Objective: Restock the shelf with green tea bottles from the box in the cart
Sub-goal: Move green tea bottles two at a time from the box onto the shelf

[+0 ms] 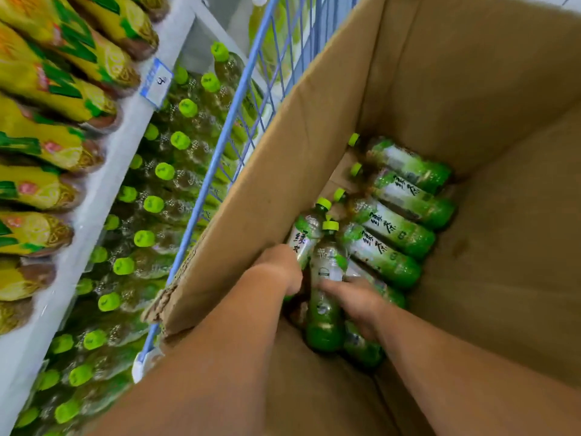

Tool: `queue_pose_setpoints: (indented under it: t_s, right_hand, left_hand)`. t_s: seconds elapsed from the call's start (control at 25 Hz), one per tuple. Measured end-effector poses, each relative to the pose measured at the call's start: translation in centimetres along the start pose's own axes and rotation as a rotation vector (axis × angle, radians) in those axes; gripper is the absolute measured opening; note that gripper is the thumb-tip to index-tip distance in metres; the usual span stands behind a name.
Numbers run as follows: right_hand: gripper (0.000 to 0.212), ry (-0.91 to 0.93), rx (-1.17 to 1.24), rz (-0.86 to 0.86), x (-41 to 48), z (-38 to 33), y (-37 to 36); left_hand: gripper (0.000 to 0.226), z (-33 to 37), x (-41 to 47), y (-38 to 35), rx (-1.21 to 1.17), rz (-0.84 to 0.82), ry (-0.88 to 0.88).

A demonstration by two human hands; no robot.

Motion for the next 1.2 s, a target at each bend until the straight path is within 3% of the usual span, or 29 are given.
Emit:
queue_pose_setpoints:
  t_s: [0.12,0.24,0.56,0.72,0.84,0.96,1.2]
  right_hand:
    - [0.027,0.056,0.038,0.146,-0.1,-0.5,0.9]
    - [0.024,0.081,0.089,0.284,0.4,-1.3,3.4]
    - [0.048,0.030,0.025,0.357,3.1,-1.1,5.8]
    - [0.077,0.052,-0.157,0.476,3.5,-1.0,5.4]
    - [0.073,0.109,-0.289,0.531,3.4,-1.0,5.7]
    - [0.061,0.137,-0.223,0.500,3.6,-0.6,5.7]
    - [0.071,0.140,-0.172,0.508,3.3,-0.6,5.3]
  left_hand:
    - [0.035,0.1,0.8,-0.4,-0.018,0.046,-0.001]
    - [0.040,0.4,1.9,-1.1,-0.037,0.066,-0.021]
    - [0.050,1.3,4.3,-2.8,-0.290,0.143,0.007]
    - [0.054,1.4,4.4,-2.8,-0.202,0.164,-0.041]
    - [0.046,1.8,4.2,-2.7,-0.116,0.170,-0.059]
    - [0.039,1.8,4.1,-2.6,-0.113,0.173,-0.058]
    - [0.060,1.7,3.2,-2.9,-0.261,0.191,-0.067]
Point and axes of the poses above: each hand's wrist, its own x-axis towards the middle knuckle, its own y-axis out of the back of the hand, z = x × y, the point moved 1 cm from there along x, towards the middle knuckle, and after that the axes turned 1 degree about y, right-handed, at the moved point
